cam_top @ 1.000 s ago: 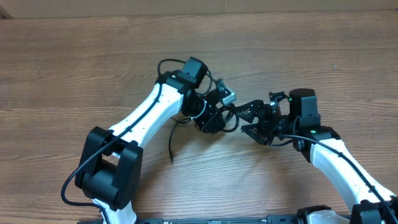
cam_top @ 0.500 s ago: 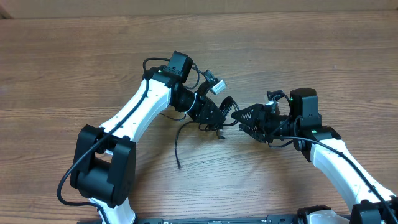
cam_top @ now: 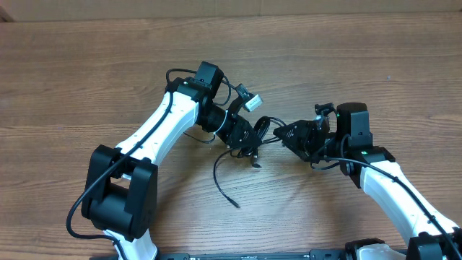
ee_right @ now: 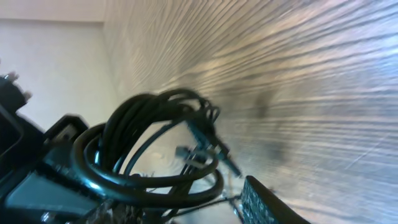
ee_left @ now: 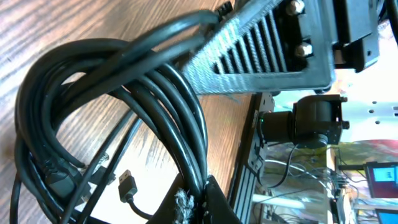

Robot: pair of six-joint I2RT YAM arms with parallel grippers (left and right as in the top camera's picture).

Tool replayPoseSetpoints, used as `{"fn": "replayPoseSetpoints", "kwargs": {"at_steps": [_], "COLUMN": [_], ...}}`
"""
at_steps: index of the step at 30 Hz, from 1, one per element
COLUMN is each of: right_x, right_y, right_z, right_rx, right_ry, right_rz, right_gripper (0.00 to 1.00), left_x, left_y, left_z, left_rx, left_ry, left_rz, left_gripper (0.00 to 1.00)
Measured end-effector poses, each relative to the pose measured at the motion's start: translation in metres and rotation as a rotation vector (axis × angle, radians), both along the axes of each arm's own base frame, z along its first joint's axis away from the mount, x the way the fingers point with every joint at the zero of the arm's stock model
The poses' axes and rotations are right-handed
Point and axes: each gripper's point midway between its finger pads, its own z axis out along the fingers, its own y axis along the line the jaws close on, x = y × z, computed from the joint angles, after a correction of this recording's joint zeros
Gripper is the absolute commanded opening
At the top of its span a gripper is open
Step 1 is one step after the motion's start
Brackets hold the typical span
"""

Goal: Untangle cables

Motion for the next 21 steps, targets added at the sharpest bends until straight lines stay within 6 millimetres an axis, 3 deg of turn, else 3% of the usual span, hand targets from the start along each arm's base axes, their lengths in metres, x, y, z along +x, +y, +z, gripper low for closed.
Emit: {"fn": "replayPoseSetpoints", "kwargs": {"at_steps": [10, 12, 14, 15, 21], "right_x": [-0.002, -0.002, -0.001, 0.001, 0.006], "right_y": [0.019, 0.021, 0.021, 0.020, 0.012], "right_z": [-0.023, -0.027, -0.030, -0.031, -0.033], "right_rx": [-0.244, -0.302, -0.364, -0.396, -0.440], "right_ry": [-0.068, -0.090, -0.118, -0.132, -0.148], "right_rz": [-0.024, -0.038, -0.052, -0.069, -0.106], "right_gripper": [0.46, 0.37, 0.13, 0.07, 0.04], "left_x": [-0.004, -0.004, -0.004, -0.004, -0.004], "left_y": [-0.001, -0.001, -0.001, -0.001, -0.001], "left_z": [0.000, 0.001, 0.001, 0.001, 0.001], "left_rx": [0.015, 0.015, 0.016, 0.015, 0.017], "left_ry": [0.054, 0.060, 0.069, 0.071, 0.072], "left_rz": [0.022, 0.024, 0.030, 0.031, 0.032], "left_gripper": [0.04, 0.04, 0.04, 0.04, 0.04]}}
